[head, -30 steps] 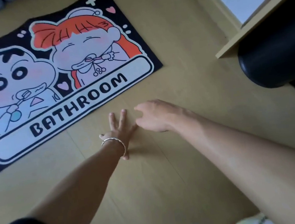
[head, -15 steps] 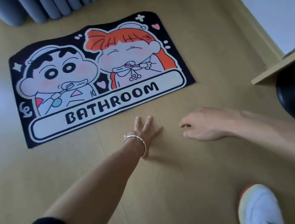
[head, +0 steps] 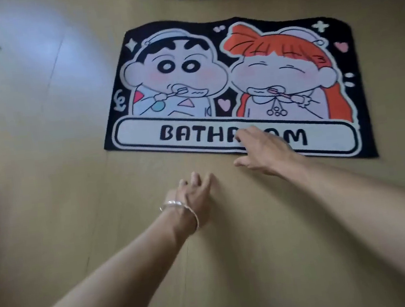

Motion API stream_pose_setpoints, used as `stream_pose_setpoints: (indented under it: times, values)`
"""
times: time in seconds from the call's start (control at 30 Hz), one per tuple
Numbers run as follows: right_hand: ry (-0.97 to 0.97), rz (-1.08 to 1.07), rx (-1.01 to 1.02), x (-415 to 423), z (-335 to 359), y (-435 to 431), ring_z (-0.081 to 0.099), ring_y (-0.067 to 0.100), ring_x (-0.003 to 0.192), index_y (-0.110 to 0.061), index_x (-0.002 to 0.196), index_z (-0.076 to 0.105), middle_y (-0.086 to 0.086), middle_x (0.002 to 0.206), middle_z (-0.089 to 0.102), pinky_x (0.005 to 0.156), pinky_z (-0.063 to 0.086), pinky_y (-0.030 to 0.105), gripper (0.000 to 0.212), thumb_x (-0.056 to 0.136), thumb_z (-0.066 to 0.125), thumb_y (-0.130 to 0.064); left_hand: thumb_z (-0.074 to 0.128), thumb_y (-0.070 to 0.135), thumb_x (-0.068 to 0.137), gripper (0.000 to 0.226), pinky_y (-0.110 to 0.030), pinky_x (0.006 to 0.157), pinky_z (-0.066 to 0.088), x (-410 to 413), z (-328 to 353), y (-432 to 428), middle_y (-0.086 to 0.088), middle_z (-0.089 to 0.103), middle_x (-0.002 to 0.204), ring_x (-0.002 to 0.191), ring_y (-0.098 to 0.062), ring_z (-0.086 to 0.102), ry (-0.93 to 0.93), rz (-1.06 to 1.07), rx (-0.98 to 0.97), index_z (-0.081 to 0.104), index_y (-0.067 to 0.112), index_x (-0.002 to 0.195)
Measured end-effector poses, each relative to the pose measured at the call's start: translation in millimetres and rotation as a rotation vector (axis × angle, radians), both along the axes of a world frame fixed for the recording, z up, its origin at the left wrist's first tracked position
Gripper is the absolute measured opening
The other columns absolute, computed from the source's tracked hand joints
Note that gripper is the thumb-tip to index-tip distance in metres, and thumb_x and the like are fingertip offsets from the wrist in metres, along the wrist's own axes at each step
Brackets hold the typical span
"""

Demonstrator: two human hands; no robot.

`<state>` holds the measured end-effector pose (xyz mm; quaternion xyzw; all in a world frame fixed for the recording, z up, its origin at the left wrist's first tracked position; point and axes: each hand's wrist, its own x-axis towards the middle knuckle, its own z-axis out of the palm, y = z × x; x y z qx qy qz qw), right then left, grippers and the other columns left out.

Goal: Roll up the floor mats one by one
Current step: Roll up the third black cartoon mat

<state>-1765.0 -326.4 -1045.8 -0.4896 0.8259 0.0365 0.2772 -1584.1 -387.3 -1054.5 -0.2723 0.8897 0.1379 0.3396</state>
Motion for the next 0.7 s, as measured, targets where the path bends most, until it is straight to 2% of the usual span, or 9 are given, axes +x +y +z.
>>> stream_pose_setpoints:
  times: [0.07,0.13,0.3,0.37,0.5,0.57,0.6,0.63,0.7]
  values:
    - [0.007,0.024,-0.006,-0.3,-12.2,-10.4,0.053,0.027,0.109,-0.02,0.133,0.04,0.006,0.127,0.047,0.083,0.044,0.038,0.058,0.086,0.064,-0.046,0.056,0.034,0.087,0.086,-0.043,0.101,0.04,10.7,-18.5,11.4,-0.01,-0.002,0.156,0.14,-0.036,0.013,-0.038,-0.001,0.009,-0.006,0.031,0.147]
    - [0.007,0.006,-0.006,-4.6,-18.2,-17.3,0.054,0.027,0.107,-0.023,0.128,0.043,0.006,0.122,0.051,0.079,0.042,0.036,0.051,0.087,0.062,-0.046,0.06,0.038,0.086,0.099,-0.047,0.105,0.036,3.0,-23.1,10.2,-0.011,-0.007,0.157,0.141,-0.039,0.008,-0.039,0.049,0.007,-0.018,0.031,0.146]
    - [0.173,0.204,-0.106,-3.3,-19.5,-15.8,0.058,0.027,0.081,-0.013,0.106,0.057,0.005,0.1,0.053,0.063,0.045,0.034,0.02,0.099,0.048,-0.03,0.059,0.037,0.087,0.101,-0.042,0.106,0.03,-15.2,-15.5,7.3,-0.014,0.001,0.157,0.137,-0.039,0.021,-0.063,0.098,0.002,-0.023,0.025,0.145]
    - [0.245,0.299,-0.127,2.6,-18.9,-11.2,0.053,0.023,0.066,-0.01,0.092,0.053,0.003,0.088,0.048,0.054,0.044,0.033,0.014,0.099,0.044,-0.017,0.061,0.039,0.087,0.105,-0.044,0.11,0.024,-11.2,-13.9,12.0,-0.013,-0.008,0.157,0.141,-0.04,0.009,-0.091,0.114,0.023,-0.025,0.026,0.145]
    - [0.227,0.237,-0.098,4.7,-7.0,0.2,0.049,0.02,0.057,-0.016,0.086,0.04,0.0,0.064,0.045,0.054,0.038,0.031,0.016,0.101,0.034,-0.018,0.058,0.044,0.088,0.098,-0.05,0.111,0.021,-6.8,-6.7,26.3,-0.012,-0.029,0.153,0.14,-0.041,-0.018,-0.181,0.14,0.116,-0.021,0.034,0.145]
    - [0.228,0.189,-0.066,5.8,-3.3,12.5,0.041,0.016,0.049,-0.016,0.09,0.039,-0.002,0.057,0.038,0.056,0.036,0.029,0.013,0.102,0.034,-0.017,0.054,0.04,0.089,0.084,-0.052,0.104,0.031,-10.3,1.8,23.1,-0.017,-0.012,0.155,0.141,-0.045,-0.001,-0.179,0.097,0.094,-0.007,0.033,0.148]
    - [0.223,0.171,-0.043,7.2,-2.0,20.1,0.038,0.014,0.047,-0.016,0.093,0.04,-0.001,0.056,0.038,0.056,0.037,0.029,0.01,0.102,0.035,-0.016,0.05,0.036,0.091,0.068,-0.048,0.095,0.04,-11.4,6.7,18.3,-0.019,0.012,0.152,0.135,-0.042,0.023,-0.13,0.055,0.05,0.01,0.03,0.146]
    - [0.213,0.159,-0.014,8.9,-1.0,28.0,0.037,0.013,0.046,-0.015,0.096,0.042,-0.001,0.057,0.039,0.056,0.037,0.03,0.009,0.102,0.036,-0.015,0.046,0.034,0.092,0.046,-0.042,0.084,0.045,-11.3,13.4,12.4,-0.017,0.039,0.138,0.115,-0.035,0.047,-0.025,0.008,-0.019,0.03,0.024,0.134]
    - [0.194,0.144,0.048,10.5,1.3,45.5,0.037,0.012,0.046,-0.014,0.1,0.045,-0.001,0.058,0.042,0.054,0.039,0.03,0.009,0.103,0.037,-0.016,0.041,0.037,0.096,0.019,-0.034,0.067,0.046,-7.0,22.1,2.4,-0.006,0.064,0.096,0.073,-0.023,0.053,0.209,-0.047,-0.156,0.044,0.018,0.099]
